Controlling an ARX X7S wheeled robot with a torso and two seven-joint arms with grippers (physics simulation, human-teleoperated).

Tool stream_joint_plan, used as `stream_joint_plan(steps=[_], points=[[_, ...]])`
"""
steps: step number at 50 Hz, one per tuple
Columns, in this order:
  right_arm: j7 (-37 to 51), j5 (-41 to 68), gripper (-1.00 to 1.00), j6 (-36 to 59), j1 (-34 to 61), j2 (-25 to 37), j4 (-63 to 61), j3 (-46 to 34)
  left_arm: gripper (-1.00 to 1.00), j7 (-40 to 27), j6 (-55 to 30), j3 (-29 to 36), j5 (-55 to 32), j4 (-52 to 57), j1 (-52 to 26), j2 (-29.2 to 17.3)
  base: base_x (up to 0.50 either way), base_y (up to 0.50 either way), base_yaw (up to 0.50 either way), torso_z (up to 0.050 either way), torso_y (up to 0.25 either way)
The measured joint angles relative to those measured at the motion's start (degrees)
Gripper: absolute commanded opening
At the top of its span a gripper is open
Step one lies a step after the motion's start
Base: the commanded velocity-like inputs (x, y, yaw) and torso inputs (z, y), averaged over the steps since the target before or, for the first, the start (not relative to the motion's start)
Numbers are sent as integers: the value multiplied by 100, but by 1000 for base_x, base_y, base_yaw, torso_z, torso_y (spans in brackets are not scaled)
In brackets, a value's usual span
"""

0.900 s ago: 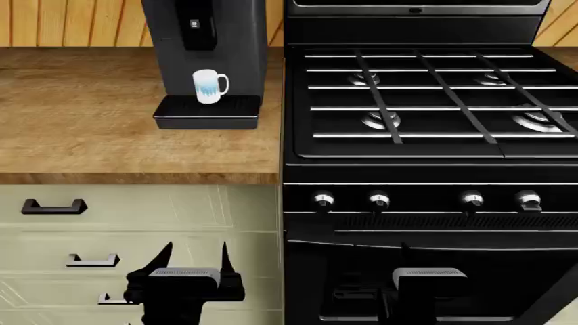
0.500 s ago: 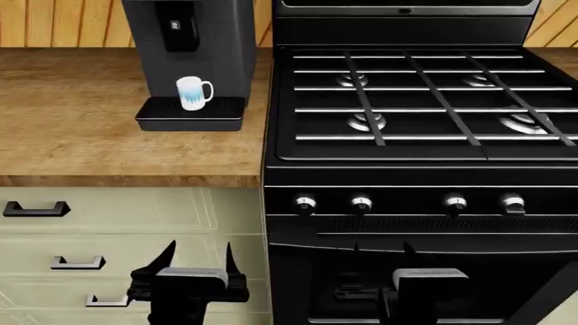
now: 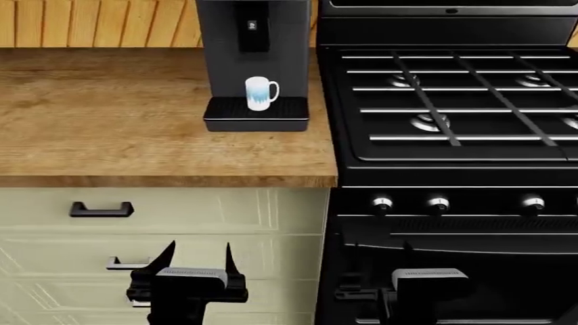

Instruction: Press the button on the coffee machine to serve coffee.

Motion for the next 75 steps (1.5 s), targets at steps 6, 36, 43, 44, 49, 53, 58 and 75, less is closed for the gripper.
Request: stream_joint_plan(steps=[6, 36, 43, 44, 49, 53, 58, 75], points=[[61, 27, 100, 6, -6, 40, -8, -47, 100, -41, -15, 47, -51, -10, -15, -39, 0, 500, 0, 0, 0], [287, 132, 100, -59, 7, 204, 7, -257, 100, -215, -49, 269, -168, -63, -57, -259, 160, 381, 0, 0, 0], [344, 150, 100, -87, -4, 241, 0, -282, 100, -256, -38, 317, -170, -69, -54, -291, 0, 0, 0, 0, 0], [352, 152, 100, -91, -6, 246, -2, -286, 100, -261, -36, 323, -171, -71, -55, -295, 0, 0, 0, 0, 0], [389, 163, 100, -107, -12, 269, -8, -306, 100, -295, -20, 344, -185, -77, -60, -309, 0, 0, 0, 0, 0], [413, 169, 100, -116, -13, 286, -7, -327, 100, -336, 16, 384, -146, -63, -53, -325, 0, 0, 0, 12, 0], [446, 177, 100, -117, -20, 308, -16, -350, 100, -366, 66, 411, -159, -15, -31, -337, 0, 0, 0, 50, 0], [532, 218, 100, -107, -10, 370, -20, -428, 100, -459, 49, 544, -129, 50, -40, -391, 0, 0, 0, 50, 0]])
